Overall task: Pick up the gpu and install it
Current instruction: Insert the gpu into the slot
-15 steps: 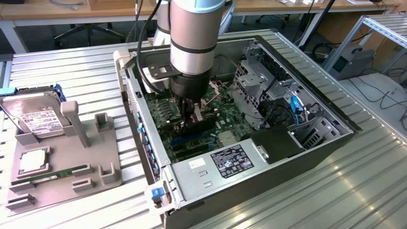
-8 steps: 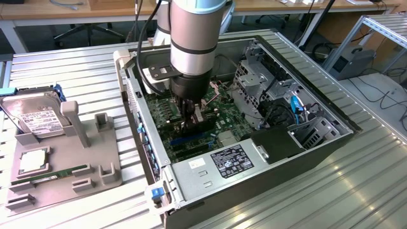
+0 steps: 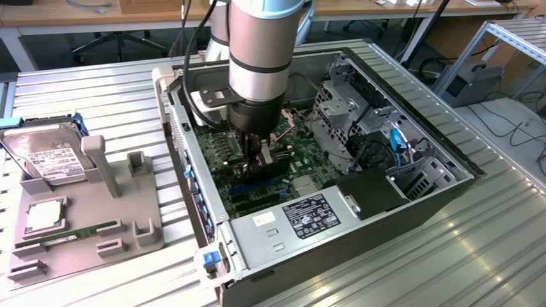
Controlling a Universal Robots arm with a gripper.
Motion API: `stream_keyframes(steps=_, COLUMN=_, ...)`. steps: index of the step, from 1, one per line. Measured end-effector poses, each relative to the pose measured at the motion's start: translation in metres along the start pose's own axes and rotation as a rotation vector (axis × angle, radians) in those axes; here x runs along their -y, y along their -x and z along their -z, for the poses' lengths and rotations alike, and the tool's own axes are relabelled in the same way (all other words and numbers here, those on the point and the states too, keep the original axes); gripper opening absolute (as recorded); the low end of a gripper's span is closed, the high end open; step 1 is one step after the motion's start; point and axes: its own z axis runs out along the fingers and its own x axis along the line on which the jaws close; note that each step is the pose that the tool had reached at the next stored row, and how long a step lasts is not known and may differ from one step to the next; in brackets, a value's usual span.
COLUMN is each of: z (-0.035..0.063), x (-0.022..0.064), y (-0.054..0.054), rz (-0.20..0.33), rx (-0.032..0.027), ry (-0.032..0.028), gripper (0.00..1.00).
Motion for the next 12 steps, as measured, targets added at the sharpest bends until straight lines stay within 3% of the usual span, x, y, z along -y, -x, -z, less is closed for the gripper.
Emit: stream_keyframes(steps=12, z=-0.0008, x=0.0000, y=0.0000, rz=0.010, rx=0.0001, ry=-0.0003, gripper=0.27)
